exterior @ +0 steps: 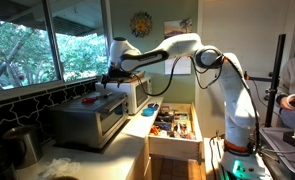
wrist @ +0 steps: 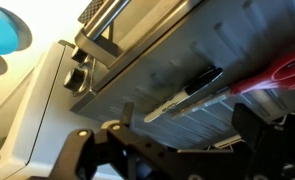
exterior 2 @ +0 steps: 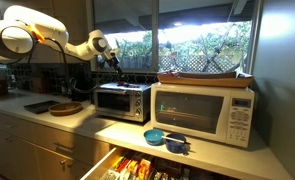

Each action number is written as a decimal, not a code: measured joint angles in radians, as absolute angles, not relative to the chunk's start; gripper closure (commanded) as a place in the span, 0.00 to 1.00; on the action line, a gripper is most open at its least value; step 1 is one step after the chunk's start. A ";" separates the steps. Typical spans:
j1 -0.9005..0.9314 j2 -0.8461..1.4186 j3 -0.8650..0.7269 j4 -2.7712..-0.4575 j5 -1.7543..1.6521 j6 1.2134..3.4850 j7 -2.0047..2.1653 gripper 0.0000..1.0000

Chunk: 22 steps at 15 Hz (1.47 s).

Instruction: Shift the pen to the black tray

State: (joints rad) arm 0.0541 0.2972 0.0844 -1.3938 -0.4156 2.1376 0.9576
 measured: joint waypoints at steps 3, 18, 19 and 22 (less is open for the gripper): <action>0.086 0.353 0.058 -1.329 -0.412 2.135 0.959 0.00; 0.163 0.540 -0.040 -1.125 -0.426 2.019 0.998 0.10; 0.163 0.554 -0.041 -1.102 -0.428 2.019 0.998 0.11; 0.165 0.592 -0.041 -1.046 -0.433 2.018 0.998 0.12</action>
